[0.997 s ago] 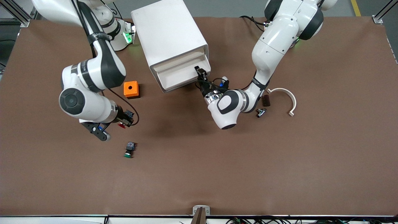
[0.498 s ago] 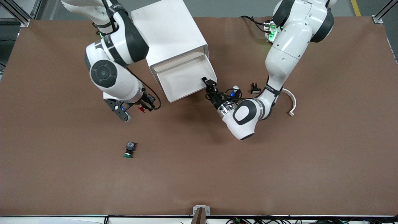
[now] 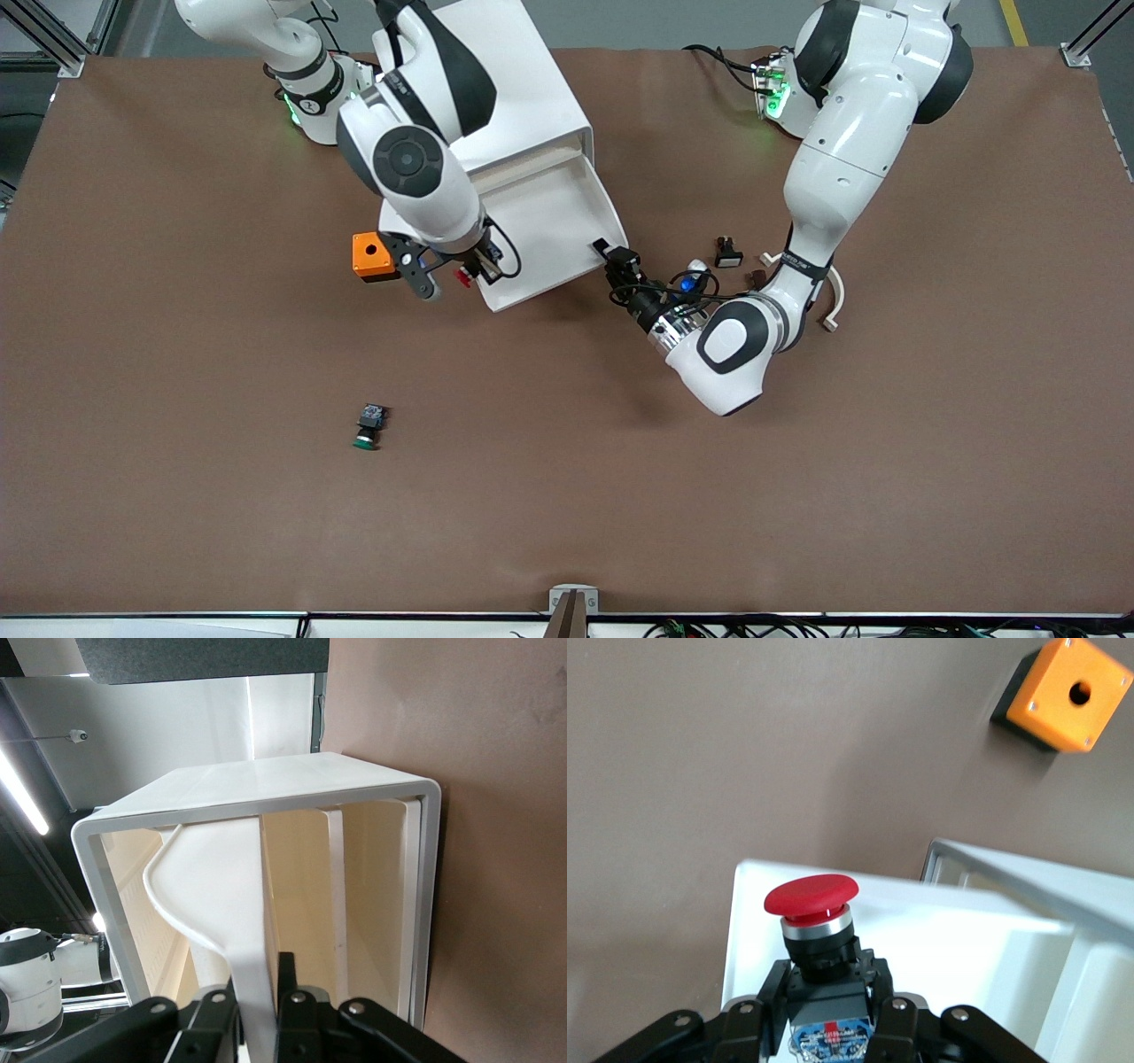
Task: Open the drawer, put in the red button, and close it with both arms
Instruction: 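Carry the red button over the open drawer with the right gripper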
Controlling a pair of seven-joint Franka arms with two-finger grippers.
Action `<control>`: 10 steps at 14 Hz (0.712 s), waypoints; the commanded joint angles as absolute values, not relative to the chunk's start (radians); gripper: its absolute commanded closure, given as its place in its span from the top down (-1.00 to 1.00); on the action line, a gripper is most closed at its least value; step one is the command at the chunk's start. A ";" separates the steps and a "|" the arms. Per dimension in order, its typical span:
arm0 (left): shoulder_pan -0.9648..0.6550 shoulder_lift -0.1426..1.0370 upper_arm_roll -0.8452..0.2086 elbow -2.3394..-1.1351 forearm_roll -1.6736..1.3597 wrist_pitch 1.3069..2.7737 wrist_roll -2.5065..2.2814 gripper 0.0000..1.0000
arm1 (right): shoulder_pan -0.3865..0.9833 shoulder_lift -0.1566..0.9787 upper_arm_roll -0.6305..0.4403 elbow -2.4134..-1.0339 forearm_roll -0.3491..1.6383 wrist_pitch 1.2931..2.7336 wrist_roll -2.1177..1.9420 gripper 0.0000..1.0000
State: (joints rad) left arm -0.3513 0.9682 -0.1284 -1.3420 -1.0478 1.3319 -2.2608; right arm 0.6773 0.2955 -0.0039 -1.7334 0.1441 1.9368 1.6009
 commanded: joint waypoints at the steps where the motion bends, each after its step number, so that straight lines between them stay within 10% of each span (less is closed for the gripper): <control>1: -0.350 0.963 -0.126 -1.336 -1.069 1.318 -2.261 0.42 | 0.745 0.262 -0.015 -1.770 0.163 1.995 1.699 -1.00; 4: -0.351 0.963 -0.127 -1.283 -1.071 1.330 -2.253 0.98 | 0.817 0.299 -0.015 -1.770 0.161 2.077 1.808 -1.00; 10: -0.353 0.963 -0.083 -1.170 -1.069 1.379 -1.891 0.98 | 0.890 0.337 -0.017 -1.769 0.160 2.141 1.923 -1.00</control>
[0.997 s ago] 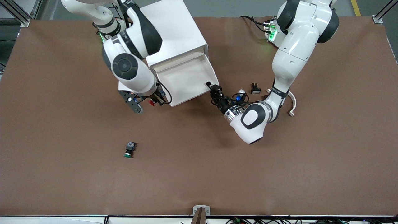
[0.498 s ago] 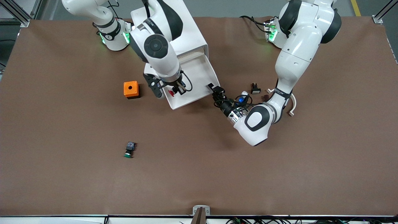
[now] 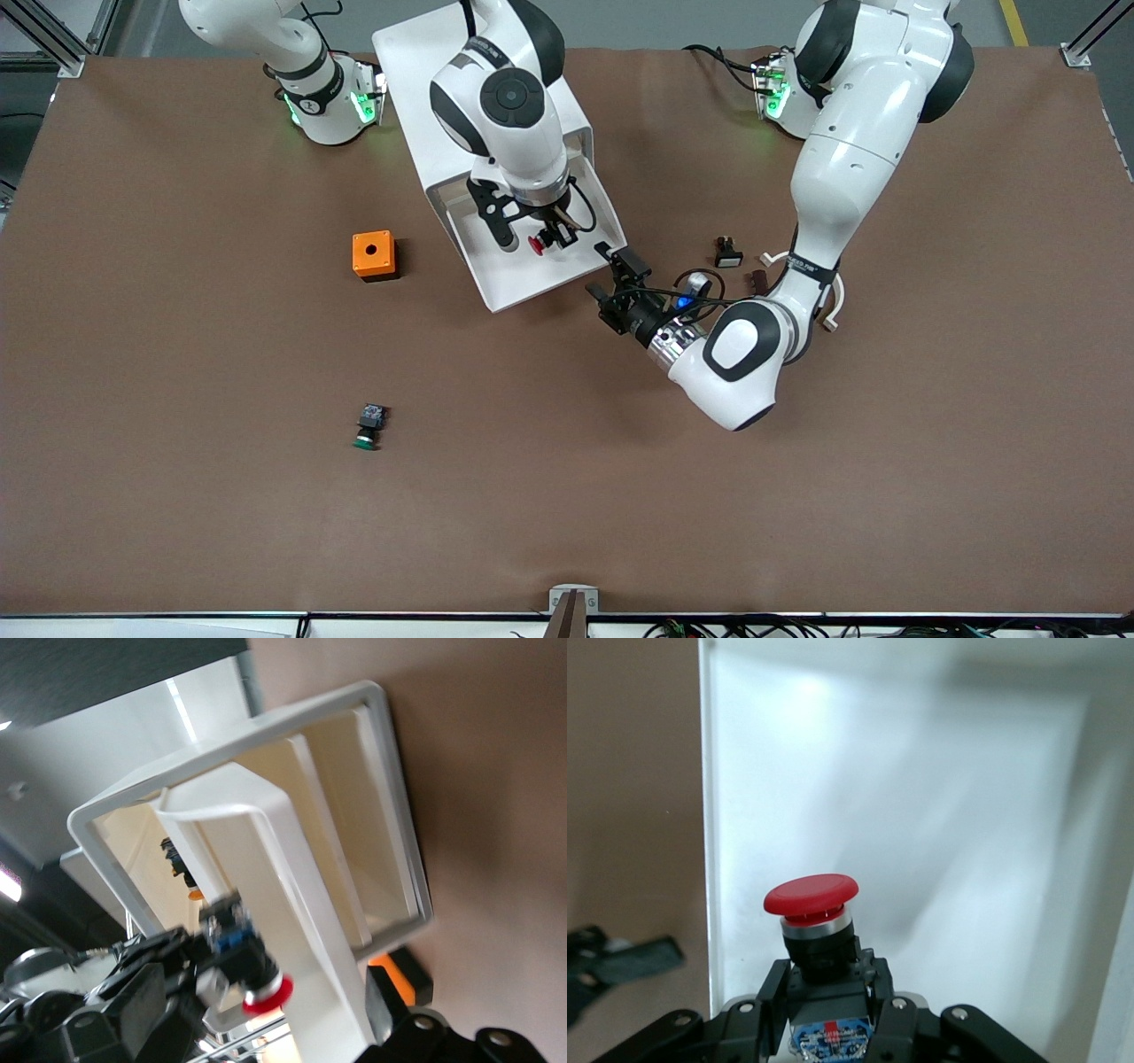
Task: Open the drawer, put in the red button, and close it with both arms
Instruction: 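Carry the red button over the open drawer with the right gripper, then lower the red button into the drawer while the left gripper releases the drawer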
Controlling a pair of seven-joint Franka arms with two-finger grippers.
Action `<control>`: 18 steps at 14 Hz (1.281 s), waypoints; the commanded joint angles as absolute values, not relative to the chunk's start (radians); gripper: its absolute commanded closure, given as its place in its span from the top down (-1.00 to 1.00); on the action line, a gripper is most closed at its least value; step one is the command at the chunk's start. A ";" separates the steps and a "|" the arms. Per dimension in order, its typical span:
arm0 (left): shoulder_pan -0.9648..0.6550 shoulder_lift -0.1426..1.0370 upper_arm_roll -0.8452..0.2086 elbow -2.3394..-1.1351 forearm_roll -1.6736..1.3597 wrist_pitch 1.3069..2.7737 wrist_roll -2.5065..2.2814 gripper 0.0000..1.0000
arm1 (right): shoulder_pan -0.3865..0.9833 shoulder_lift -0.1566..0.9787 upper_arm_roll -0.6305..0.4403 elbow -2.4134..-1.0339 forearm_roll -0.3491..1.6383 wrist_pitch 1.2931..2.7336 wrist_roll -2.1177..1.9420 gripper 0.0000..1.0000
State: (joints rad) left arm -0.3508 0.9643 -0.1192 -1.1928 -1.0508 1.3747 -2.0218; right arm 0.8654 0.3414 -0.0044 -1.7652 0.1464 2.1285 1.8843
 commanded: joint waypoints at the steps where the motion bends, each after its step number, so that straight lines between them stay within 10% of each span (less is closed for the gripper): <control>1: -0.357 0.960 -0.060 -1.170 -1.068 1.385 -1.808 0.98 | 0.896 0.344 -0.017 -1.767 0.158 2.141 1.931 -1.00; 5: -0.377 0.940 0.049 -1.150 -1.057 1.436 -1.477 0.98 | 0.914 0.373 -0.018 -1.763 0.146 2.141 1.948 -0.92; 6: -0.394 0.928 0.078 -1.150 -1.051 1.448 -1.416 0.98 | 0.913 0.374 -0.018 -1.761 0.147 2.141 1.948 -0.60; 8: -0.426 0.902 0.136 -1.150 -1.032 1.472 -1.289 0.98 | 0.914 0.379 -0.018 -1.755 0.146 2.140 1.942 0.73; 9: -0.439 0.893 0.162 -1.150 -1.023 1.492 -1.232 0.98 | 0.914 0.380 -0.018 -1.744 0.144 2.135 1.939 1.00; 18: -0.479 0.861 0.221 -1.150 -0.775 1.735 -1.023 0.98 | 0.623 0.328 -0.026 -1.527 0.114 1.696 1.138 1.00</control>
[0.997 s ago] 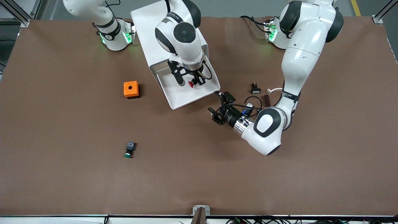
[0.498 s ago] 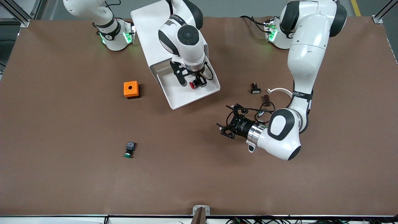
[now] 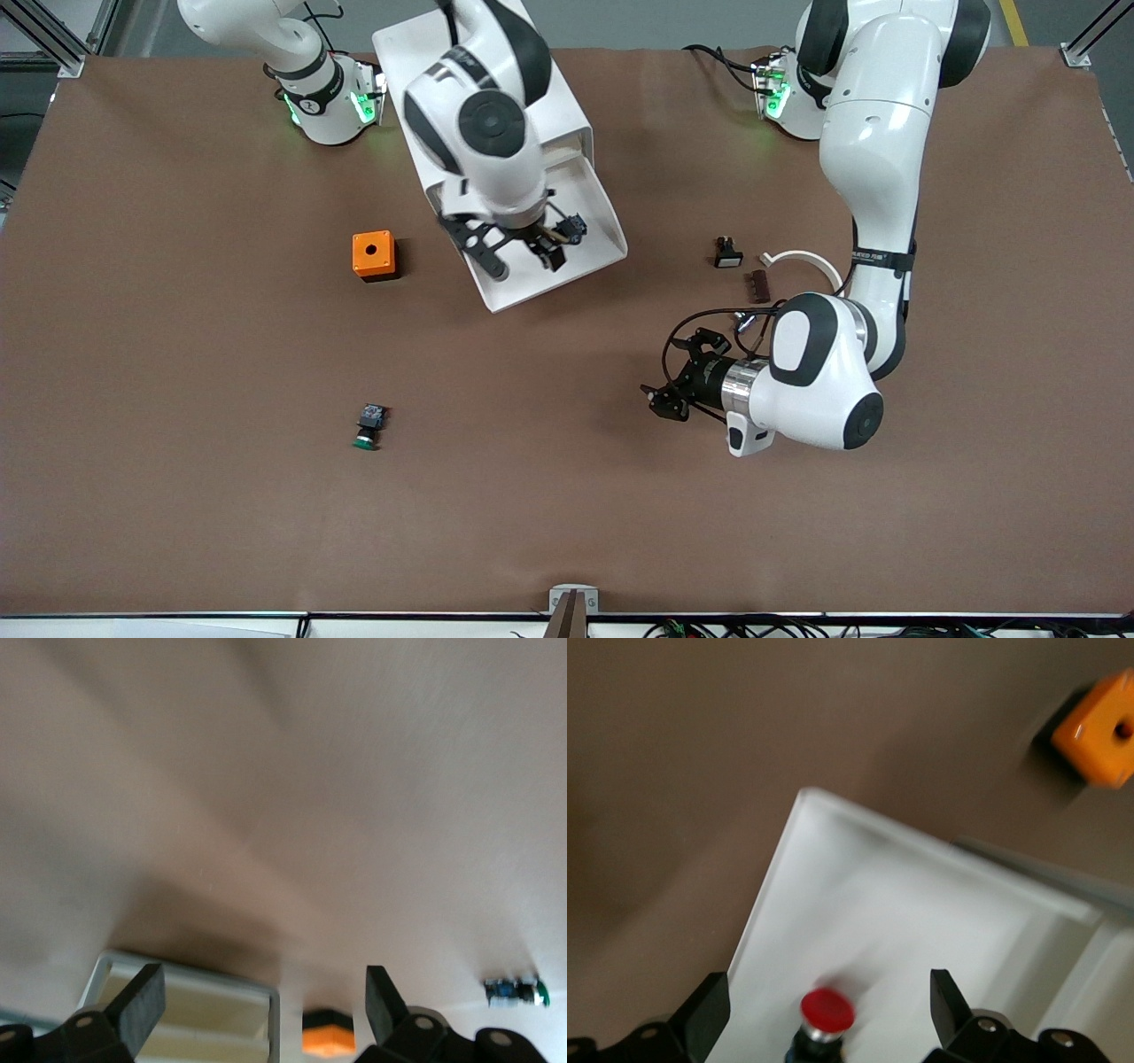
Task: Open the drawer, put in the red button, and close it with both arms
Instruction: 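Lower the red button into the drawer while the left gripper releases the drawer, then open the right gripper and withdraw the right arm from the drawer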
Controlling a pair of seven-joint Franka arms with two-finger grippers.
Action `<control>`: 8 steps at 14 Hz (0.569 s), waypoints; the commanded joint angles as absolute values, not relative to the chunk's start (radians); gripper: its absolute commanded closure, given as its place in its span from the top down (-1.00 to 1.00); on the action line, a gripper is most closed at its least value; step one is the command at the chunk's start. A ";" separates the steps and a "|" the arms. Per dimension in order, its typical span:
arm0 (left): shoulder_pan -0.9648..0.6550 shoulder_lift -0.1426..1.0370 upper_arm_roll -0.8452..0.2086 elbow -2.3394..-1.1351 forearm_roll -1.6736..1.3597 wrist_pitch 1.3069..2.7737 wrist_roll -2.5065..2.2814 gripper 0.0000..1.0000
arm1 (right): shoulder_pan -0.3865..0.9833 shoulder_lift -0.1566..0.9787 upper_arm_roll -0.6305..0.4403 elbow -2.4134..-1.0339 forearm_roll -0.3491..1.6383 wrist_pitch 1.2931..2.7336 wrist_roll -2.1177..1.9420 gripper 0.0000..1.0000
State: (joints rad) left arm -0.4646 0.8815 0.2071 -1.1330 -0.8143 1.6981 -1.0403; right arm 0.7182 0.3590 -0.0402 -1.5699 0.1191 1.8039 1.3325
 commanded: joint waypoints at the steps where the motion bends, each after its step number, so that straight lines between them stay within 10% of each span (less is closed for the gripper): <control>1: -0.479 0.861 0.221 -1.150 -0.763 1.753 -1.022 0.98 | 0.571 0.310 -0.028 -1.513 0.110 1.646 1.026 1.00; 8: -0.658 0.870 0.415 -1.155 -0.719 1.847 -0.999 0.99 | 0.191 0.218 -0.028 -1.508 0.022 1.519 0.237 1.00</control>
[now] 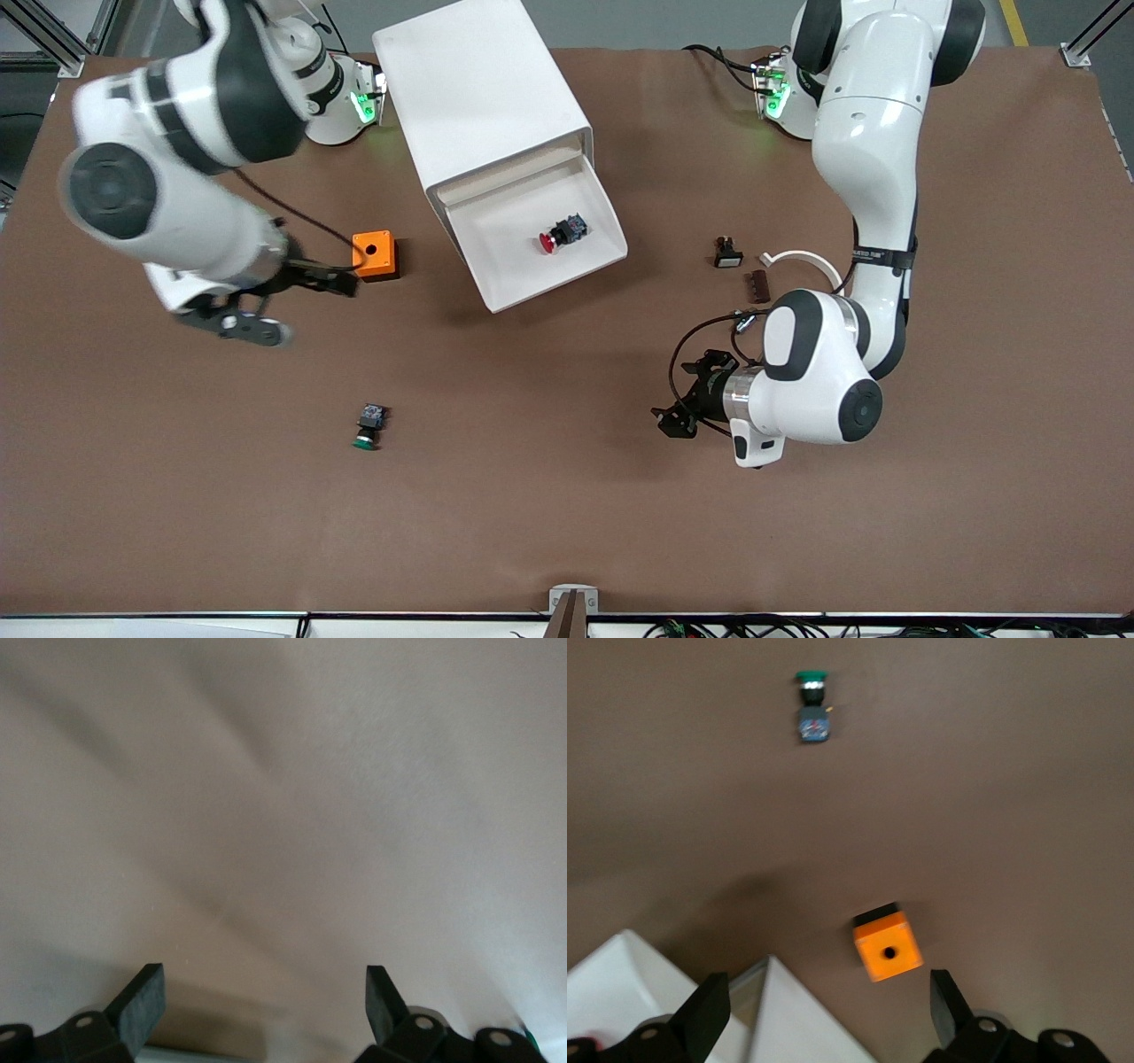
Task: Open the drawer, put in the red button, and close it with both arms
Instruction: 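Open the right gripper and withdraw the right arm from the drawer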
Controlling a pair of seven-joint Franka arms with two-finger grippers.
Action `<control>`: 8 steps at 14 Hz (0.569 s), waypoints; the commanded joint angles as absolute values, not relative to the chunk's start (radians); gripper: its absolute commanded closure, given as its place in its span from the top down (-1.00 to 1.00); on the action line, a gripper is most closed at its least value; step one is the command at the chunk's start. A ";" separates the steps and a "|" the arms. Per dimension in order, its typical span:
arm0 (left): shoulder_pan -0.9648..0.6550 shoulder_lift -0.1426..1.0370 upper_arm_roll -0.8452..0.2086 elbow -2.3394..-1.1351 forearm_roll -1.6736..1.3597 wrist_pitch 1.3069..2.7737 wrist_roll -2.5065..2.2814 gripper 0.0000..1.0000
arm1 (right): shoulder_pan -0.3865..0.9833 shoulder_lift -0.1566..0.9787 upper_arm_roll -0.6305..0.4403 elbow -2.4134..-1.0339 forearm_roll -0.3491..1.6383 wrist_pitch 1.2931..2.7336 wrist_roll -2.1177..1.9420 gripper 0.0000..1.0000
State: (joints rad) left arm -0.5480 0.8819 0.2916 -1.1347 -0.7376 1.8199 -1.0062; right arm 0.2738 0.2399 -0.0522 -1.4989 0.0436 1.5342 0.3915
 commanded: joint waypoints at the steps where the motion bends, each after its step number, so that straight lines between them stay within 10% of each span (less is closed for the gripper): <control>1: -0.684 0.871 0.448 -1.155 -0.726 1.847 -0.994 0.99 | 0.149 0.210 -0.028 -1.508 0.012 1.517 0.156 1.00; 8: -0.681 0.862 0.443 -1.158 -0.729 1.858 -0.989 0.99 | -0.024 0.210 -0.028 -1.471 -0.037 1.516 -0.057 1.00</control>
